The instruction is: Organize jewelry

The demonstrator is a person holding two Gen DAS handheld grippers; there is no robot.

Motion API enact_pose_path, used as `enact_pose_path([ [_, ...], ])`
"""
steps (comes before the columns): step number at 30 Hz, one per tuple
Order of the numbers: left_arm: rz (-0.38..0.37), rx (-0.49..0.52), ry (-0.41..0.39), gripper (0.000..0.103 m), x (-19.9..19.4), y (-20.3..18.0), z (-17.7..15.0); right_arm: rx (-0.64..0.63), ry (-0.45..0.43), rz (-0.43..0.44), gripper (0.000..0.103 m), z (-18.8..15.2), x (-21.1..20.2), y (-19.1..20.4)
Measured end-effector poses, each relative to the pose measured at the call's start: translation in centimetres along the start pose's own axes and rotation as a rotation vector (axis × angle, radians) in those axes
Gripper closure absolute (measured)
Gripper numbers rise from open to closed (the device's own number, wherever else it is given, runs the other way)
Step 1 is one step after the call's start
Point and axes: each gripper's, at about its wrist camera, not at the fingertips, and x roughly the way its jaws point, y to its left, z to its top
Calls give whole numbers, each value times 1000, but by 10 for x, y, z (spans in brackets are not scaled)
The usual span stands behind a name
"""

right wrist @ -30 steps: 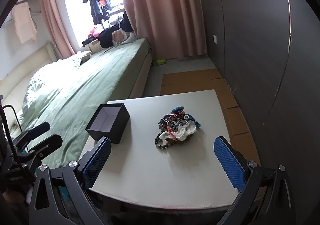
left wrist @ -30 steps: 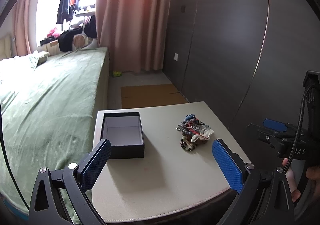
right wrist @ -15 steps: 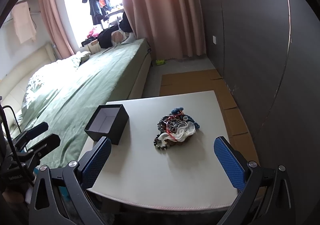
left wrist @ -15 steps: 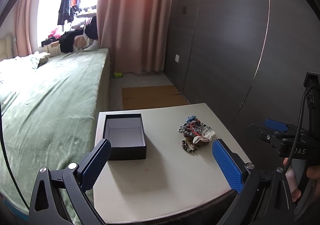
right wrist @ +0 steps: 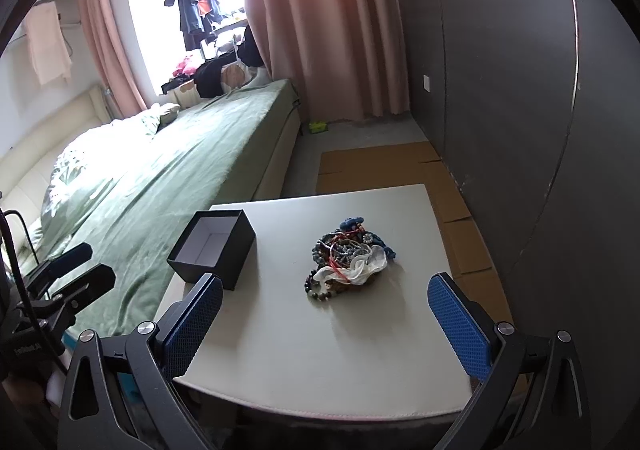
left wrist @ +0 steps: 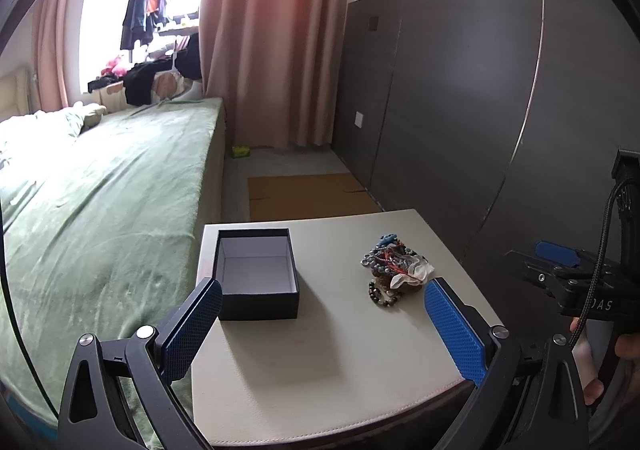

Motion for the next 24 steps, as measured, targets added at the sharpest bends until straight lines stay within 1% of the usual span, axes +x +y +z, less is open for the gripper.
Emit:
enact_pose_path([
  [17,3,12,1,2,-1,-1,1,5,-9,-10,0,0,-1,-4],
  [19,3,10,0,2,0,-1,0,1,-16,2,0,1,-2,-5],
  [24,-5,-7,-2,2,4,-1,4,-1,-24,0,0,2,-5,-3],
])
